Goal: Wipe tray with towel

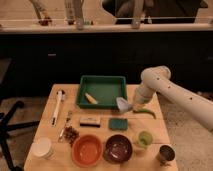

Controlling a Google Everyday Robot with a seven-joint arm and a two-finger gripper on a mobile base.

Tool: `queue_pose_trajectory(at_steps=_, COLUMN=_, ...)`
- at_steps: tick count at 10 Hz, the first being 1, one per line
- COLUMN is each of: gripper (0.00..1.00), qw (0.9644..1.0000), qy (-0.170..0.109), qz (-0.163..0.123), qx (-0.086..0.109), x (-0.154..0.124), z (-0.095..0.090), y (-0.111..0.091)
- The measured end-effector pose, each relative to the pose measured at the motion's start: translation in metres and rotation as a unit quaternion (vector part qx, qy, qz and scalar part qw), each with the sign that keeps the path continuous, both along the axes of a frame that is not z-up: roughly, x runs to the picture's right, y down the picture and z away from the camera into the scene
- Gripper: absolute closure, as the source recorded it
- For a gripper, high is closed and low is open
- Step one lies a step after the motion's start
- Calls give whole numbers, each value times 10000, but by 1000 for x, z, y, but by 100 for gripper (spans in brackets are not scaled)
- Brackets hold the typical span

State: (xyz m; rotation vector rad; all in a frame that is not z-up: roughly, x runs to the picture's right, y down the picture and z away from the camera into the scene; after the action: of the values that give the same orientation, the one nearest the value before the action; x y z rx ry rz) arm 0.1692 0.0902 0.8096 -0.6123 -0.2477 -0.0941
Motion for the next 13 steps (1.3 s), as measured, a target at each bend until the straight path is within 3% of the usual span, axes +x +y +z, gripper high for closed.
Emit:
queue_pose_trajectory(at_steps=3, gripper=100, qw=9995, qy=47, qz=-323, qx=1, x=-20, z=12, y=-24)
queue_pose_trajectory(at_steps=9, gripper=100, qw=9995, qy=73, qz=-320, qx=-26, x=-18, z=13, y=-22)
queue_pose_trajectory(at_steps=11, gripper=100, qw=9993, qy=65, qz=-353, qx=88, x=-20, z=12, y=-27)
queue_pose_trajectory(at_steps=13, gripper=100, qw=9985, qy=-12, qz=-454, qx=308, x=-31, z=2, y=-50)
